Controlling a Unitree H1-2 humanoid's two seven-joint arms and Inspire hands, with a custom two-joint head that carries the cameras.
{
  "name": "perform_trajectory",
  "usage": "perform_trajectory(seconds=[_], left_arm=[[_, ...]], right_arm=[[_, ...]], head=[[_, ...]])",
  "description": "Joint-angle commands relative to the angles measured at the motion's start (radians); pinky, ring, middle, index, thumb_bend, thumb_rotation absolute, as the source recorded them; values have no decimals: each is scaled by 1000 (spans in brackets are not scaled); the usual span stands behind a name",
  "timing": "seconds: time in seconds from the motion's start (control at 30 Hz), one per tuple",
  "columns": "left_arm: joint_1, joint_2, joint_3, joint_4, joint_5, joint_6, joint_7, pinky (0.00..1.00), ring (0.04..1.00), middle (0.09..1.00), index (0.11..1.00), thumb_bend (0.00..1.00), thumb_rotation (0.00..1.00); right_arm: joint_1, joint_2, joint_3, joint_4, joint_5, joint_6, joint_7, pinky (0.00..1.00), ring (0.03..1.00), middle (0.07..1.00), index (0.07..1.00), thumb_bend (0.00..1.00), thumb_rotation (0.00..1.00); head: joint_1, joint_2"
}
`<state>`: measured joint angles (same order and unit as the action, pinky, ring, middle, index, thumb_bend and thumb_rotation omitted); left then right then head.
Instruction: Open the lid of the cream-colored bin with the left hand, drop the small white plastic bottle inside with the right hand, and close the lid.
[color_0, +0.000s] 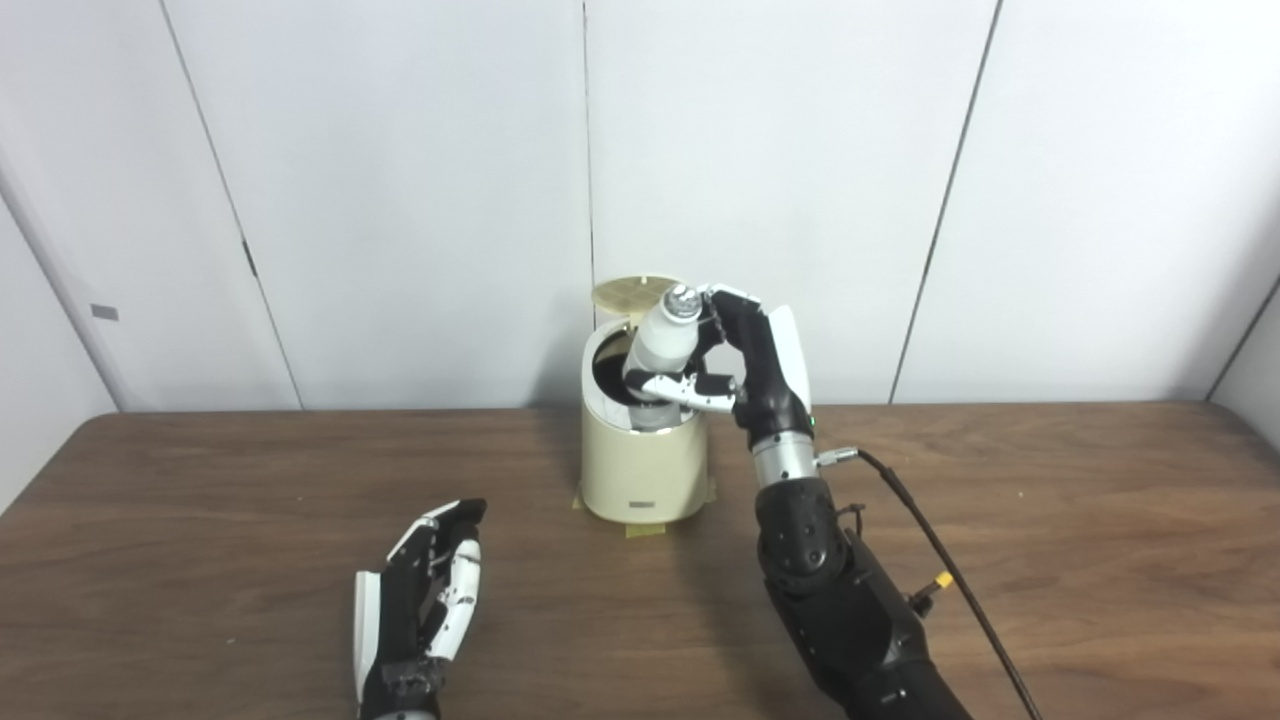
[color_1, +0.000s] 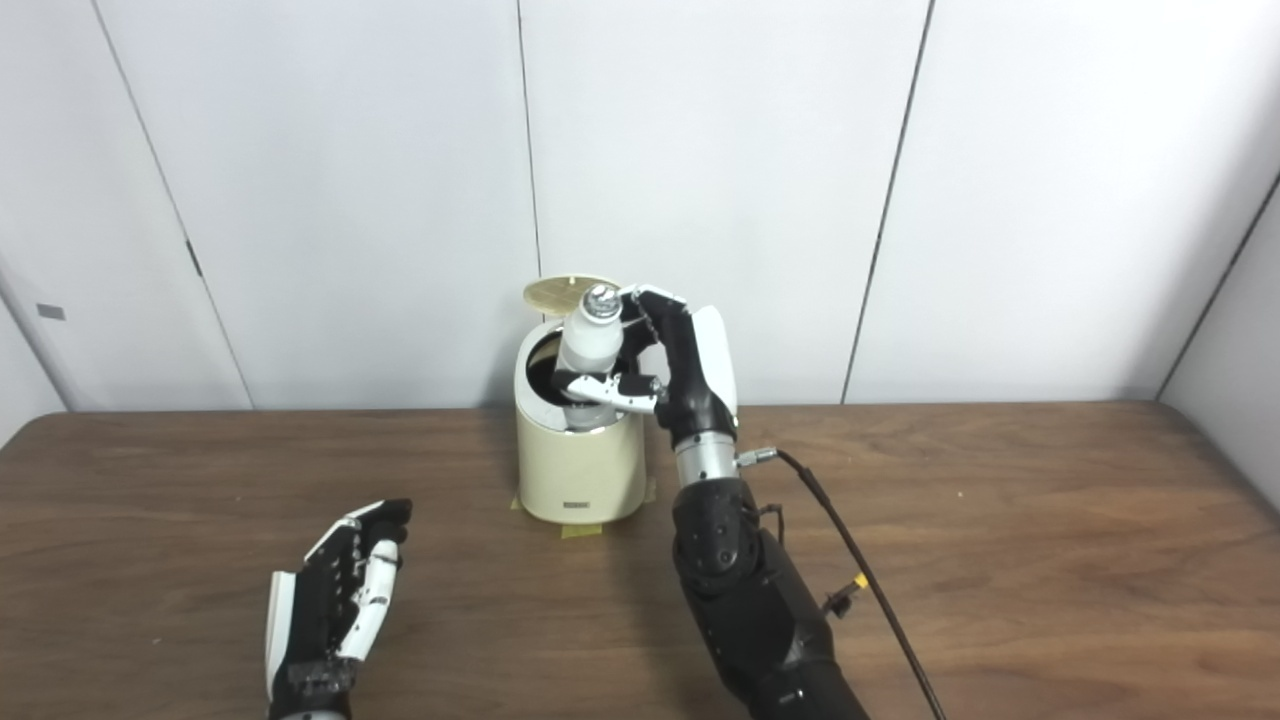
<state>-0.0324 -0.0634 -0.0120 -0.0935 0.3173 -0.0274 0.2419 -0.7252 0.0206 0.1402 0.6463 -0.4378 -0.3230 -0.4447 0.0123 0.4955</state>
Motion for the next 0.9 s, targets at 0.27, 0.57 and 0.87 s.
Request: perform_trajectory(seconds=[0.27,0.57,0.87], left_arm=[[-24,-7,-10,-42,23,-38,15,667,738,746,719,211,645],[-26,-6,-9,-41,24,-35,15,667,737,746,722,204,626],[-28,-3,-10,-36,28,-43,17,664,737,744,719,208,637]], right_arm=[[-76,-38,64,87,-98,-141,-115,438,476,490,466,518,0],[-59,-48,82,47,-97,-90,-65,455,488,494,459,519,0],[-43,-47,79,-13,-108,-26,-33,546,586,572,489,524,139]], head=[[2,2],[0,2],[-1,2]])
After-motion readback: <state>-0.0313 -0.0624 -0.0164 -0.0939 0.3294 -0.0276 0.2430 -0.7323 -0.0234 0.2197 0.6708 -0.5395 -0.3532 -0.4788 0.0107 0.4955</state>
